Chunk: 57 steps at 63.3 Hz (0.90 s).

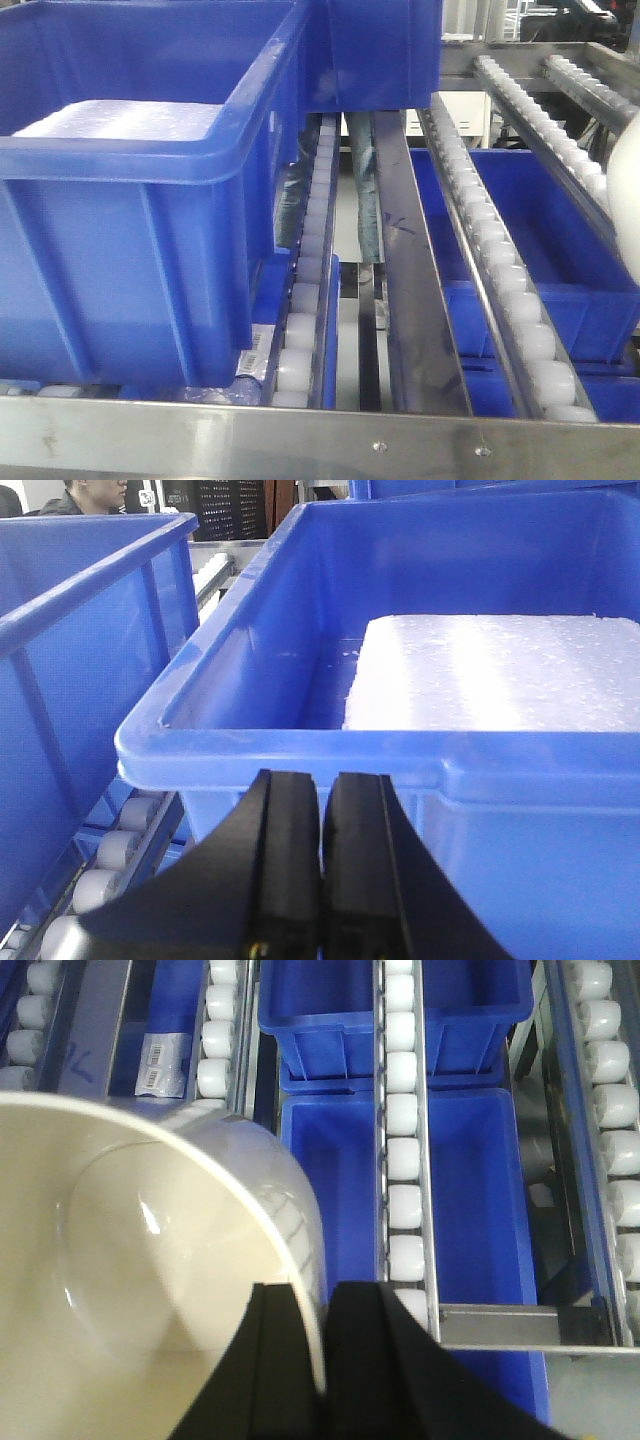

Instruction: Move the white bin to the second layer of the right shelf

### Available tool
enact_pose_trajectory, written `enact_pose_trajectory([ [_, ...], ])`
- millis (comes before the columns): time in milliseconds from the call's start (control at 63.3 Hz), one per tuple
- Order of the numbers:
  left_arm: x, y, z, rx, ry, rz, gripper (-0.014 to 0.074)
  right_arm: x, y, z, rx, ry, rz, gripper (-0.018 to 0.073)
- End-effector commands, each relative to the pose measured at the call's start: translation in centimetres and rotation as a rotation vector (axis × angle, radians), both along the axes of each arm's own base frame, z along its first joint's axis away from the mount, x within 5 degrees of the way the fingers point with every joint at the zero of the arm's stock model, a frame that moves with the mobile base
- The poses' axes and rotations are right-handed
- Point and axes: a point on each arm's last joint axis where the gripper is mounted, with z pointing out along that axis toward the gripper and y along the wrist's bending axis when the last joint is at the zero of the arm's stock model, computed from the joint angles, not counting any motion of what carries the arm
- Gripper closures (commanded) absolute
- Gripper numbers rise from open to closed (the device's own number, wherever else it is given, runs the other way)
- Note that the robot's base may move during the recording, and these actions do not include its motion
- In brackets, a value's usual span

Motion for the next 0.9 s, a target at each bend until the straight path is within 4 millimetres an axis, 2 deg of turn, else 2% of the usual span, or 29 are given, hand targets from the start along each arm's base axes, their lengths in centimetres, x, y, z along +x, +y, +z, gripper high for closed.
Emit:
enact_pose_trajectory([
  [0, 0.0, 0.0, -0.4, -0.010, -0.060, 0.003, 0.0512, 0.4, -0.1, 1.8, 0.002, -0.119, -0.014, 0.0501],
  [711, 0.0, 0.0, -0.4, -0.010, -0.060, 0.003, 0.0512, 0.5, -0.1, 2.1, -0.001, -0.154, -0.022, 0.0501],
  [806, 0.0, 0.0, -0.4, -0.010, -0.060, 0.003, 0.0512, 1.0, -0.3, 1.9, -0.012, -0.130, -0.026, 0.0501],
  [885, 0.0, 0.0, -0.4, -0.010, -0.060, 0.003, 0.0512, 2.2, -0.8, 1.3, -0.046, -0.061, -0.032, 0.0501],
])
